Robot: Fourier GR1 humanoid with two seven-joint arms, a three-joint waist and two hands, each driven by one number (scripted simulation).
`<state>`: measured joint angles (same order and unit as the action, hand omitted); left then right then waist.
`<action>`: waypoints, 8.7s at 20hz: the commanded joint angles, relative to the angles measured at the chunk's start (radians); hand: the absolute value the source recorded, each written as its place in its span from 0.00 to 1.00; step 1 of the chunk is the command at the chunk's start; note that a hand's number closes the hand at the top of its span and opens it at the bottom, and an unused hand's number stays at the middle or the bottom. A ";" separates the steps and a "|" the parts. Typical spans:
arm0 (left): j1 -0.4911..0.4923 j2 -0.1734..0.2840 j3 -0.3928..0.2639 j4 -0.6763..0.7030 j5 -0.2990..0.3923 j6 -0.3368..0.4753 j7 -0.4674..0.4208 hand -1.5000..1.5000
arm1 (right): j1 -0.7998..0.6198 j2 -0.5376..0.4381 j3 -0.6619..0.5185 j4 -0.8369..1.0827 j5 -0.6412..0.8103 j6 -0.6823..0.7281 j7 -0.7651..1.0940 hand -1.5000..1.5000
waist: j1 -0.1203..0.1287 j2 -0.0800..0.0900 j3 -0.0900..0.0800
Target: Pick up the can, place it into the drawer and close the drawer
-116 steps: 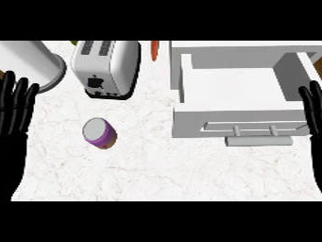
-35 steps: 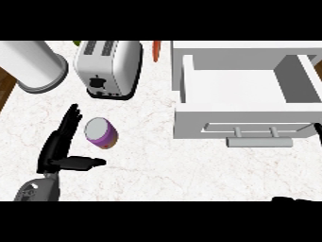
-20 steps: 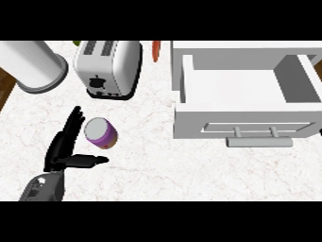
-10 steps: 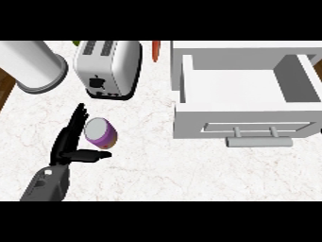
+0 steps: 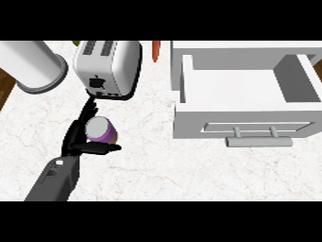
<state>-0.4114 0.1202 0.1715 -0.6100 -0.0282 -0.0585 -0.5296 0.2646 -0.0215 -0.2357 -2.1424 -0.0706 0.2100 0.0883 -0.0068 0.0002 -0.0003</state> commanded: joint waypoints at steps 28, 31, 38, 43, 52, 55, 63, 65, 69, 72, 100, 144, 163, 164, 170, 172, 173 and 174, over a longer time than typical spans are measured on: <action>0.111 -0.007 0.036 -0.407 0.150 0.033 0.165 1.00 | 0.050 0.007 -0.032 -0.041 -0.053 0.030 0.001 0.00 | 0.011 -0.004 0.001; 0.154 -0.024 0.004 -0.510 0.151 0.042 0.209 1.00 | 0.165 0.021 0.009 -0.093 -0.047 0.023 -0.040 0.00 | 0.006 -0.004 0.001; 0.099 -0.061 -0.093 -0.693 0.096 0.118 0.386 1.00 | 0.085 -0.019 -0.076 -0.091 -0.113 0.038 0.005 0.00 | 0.002 -0.003 0.001; -0.014 -0.074 -0.139 -0.764 0.064 0.156 0.510 1.00 | 0.120 0.021 0.035 -0.134 -0.019 -0.024 -0.006 0.00 | -0.003 -0.002 0.000; -0.278 -0.120 -0.238 -0.742 0.008 0.301 0.742 1.00 | 0.059 0.013 -0.034 -0.077 -0.044 0.000 0.003 0.00 | -0.006 0.000 0.001; -0.289 -0.120 -0.367 -0.797 0.002 0.404 0.798 1.00 | -0.010 0.013 -0.014 -0.082 -0.022 -0.039 0.062 0.00 | 0.000 -0.001 0.001; -0.555 -0.120 -0.428 -0.593 0.067 0.549 0.801 1.00 | 0.099 0.021 0.006 -0.066 -0.026 -0.007 -0.040 0.00 | -0.015 0.000 0.001; -0.648 -0.120 -0.360 -0.492 0.084 0.503 0.806 1.00 | 0.011 -0.009 -0.044 -0.079 -0.057 -0.011 0.058 0.00 | -0.013 0.002 0.001; -0.780 -0.120 -0.401 -0.386 0.129 0.568 0.818 1.00 | -0.040 0.003 -0.024 -0.034 -0.017 -0.033 0.046 0.00 | -0.020 0.004 0.001; -0.854 -0.120 -0.326 -0.309 0.125 0.518 0.804 1.00 | -0.035 -0.041 -0.089 -0.004 -0.075 0.003 0.022 0.00 | -0.017 0.005 0.001; -1.084 -0.120 -0.642 0.167 0.462 0.686 0.589 1.00 | -0.097 -0.014 -0.012 0.011 0.003 -0.025 0.046 0.00 | -0.076 0.019 0.003; -1.019 -0.120 -0.783 0.169 0.737 0.900 0.407 0.00 | -0.201 -0.177 0.098 -0.083 0.394 -0.018 -0.076 0.00 | -0.100 0.024 0.002; -1.018 -0.052 -0.769 0.113 0.695 0.854 0.482 0.00 | -0.375 -0.223 0.363 0.338 1.103 -0.199 -0.054 0.00 | 0.020 -0.003 0.000; -1.014 -0.073 -0.784 0.085 0.683 0.889 0.520 0.00 | -0.386 -0.196 0.379 0.410 1.124 -0.252 -0.080 0.00 | 0.027 -0.004 0.001; -0.975 0.068 -0.797 -0.066 0.643 0.865 0.633 0.00 | -0.533 -0.157 0.290 0.627 1.096 -0.344 -0.106 0.00 | 0.042 -0.007 0.001; -0.921 0.056 -0.797 -0.092 0.625 0.903 0.624 0.00 | -0.492 -0.163 0.263 0.730 1.099 -0.463 -0.194 0.00 | 0.033 -0.004 0.001; -0.929 0.136 -0.780 -0.140 0.642 0.842 0.650 0.00 | -0.496 -0.139 0.293 0.766 1.146 -0.480 -0.169 0.00 | 0.046 -0.006 0.001; -0.934 0.124 -0.789 -0.136 0.628 0.861 0.660 0.00 | -0.544 -0.073 0.321 0.815 1.197 -0.531 -0.124 0.00 | 0.047 -0.003 0.001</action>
<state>-1.3668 0.1854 -0.6133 -0.6763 0.6194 0.8093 0.0821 -0.2347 -0.1662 0.0718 -1.4904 1.0716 -0.2205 -0.0486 0.0302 -0.0113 -0.0086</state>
